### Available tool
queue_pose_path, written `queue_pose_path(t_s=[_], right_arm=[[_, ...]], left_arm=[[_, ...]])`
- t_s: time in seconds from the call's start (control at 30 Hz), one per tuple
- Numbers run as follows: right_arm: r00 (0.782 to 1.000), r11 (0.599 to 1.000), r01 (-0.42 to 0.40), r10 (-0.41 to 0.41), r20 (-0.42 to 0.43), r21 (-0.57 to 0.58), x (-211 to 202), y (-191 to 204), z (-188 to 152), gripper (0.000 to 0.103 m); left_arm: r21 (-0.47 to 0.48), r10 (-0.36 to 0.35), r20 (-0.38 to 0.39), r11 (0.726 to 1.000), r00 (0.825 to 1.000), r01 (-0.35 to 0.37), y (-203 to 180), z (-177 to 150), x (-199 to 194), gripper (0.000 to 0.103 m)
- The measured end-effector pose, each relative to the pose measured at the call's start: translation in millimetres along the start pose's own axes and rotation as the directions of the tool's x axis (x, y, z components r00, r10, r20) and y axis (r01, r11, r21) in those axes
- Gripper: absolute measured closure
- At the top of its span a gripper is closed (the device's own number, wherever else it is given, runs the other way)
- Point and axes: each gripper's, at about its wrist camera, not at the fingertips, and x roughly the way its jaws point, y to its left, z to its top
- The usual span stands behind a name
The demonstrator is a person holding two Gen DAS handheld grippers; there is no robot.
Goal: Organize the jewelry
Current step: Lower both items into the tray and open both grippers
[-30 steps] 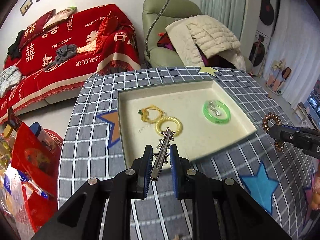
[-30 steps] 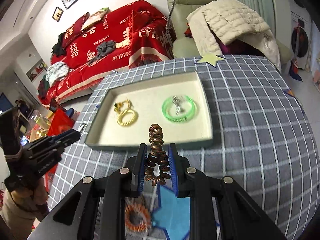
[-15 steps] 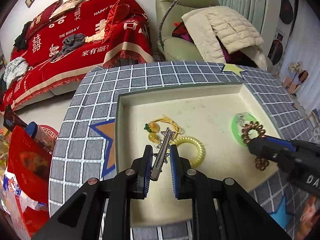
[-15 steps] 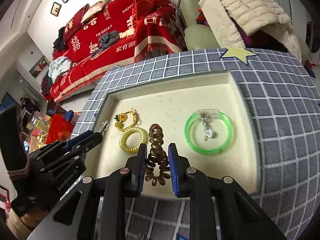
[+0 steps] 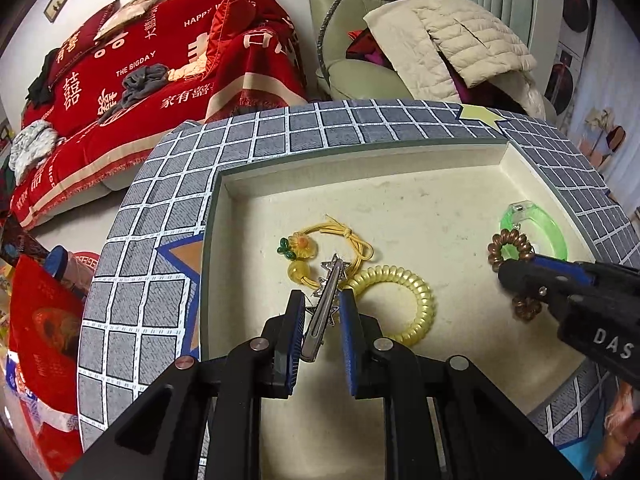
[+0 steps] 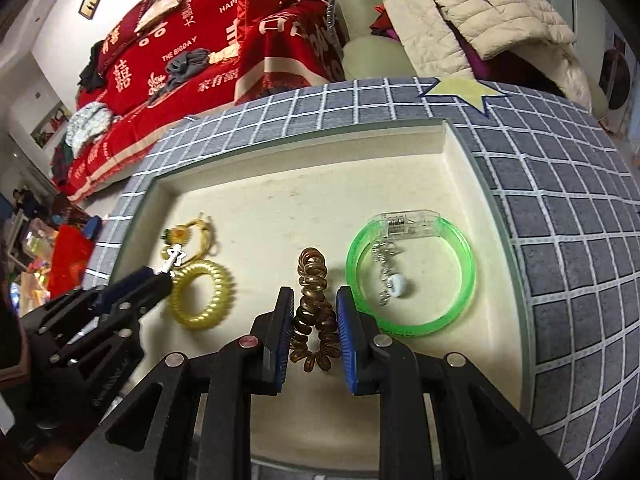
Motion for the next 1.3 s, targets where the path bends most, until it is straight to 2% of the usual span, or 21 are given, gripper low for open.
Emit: queue_pose_path(t_s=[0.13, 0.3, 0.57, 1.1, 1.13, 1.17, 1.2, 1.27, 1.3], right_arm=[[1.000, 1.000, 0.017, -0.017, 0.003, -0.011, 2, 1, -1, 0.077], [1.000, 1.000, -0.001, 0.001, -0.002, -0.014, 0, 5, -2, 0.049], [0.995, 0.996, -0.075, 0.071, 0.076, 0.046, -34, -4, -5, 0.035], [0.990, 0.993, -0.067, 0.054, 0.134, 0.095, -72, -19, -21, 0.033], [0.989, 0.993, -0.069, 0.056, 0.133, 0.097, -73, -20, -21, 0.033], [0.989, 0.993, -0.069, 0.056, 0.134, 0.096, -74, -21, -23, 0.033], [0.990, 0.993, -0.067, 0.054, 0.134, 0.095, -74, -21, -22, 0.032], [0.990, 0.994, -0.060, 0.047, 0.137, 0.089, -75, -20, -24, 0.031], [0.989, 0.995, -0.056, 0.044, 0.140, 0.086, -77, -19, -25, 0.029]], left_arm=[[0.013, 0.014, 0.007, 1.000, 1.000, -0.014, -3, -1, 0, 0.064], [0.019, 0.025, 0.015, 1.000, 1.000, -0.025, -4, 0, 0, 0.064], [0.012, 0.017, 0.022, 1.000, 1.000, -0.017, -6, 0, -5, 0.064], [0.013, 0.017, 0.075, 1.000, 0.997, -0.018, -11, 8, -26, 0.064], [0.014, 0.016, 0.079, 1.000, 0.997, -0.017, -11, 8, -28, 0.058], [0.014, 0.015, 0.081, 1.000, 0.997, -0.016, -12, 9, -29, 0.042], [0.008, 0.022, 0.089, 1.000, 0.996, -0.023, -11, 9, -33, 0.000], [-0.008, 0.040, 0.148, 0.999, 0.988, -0.039, -10, 6, -44, 0.000], [-0.003, 0.039, 0.155, 0.999, 0.987, -0.039, -10, 6, -46, 0.000]])
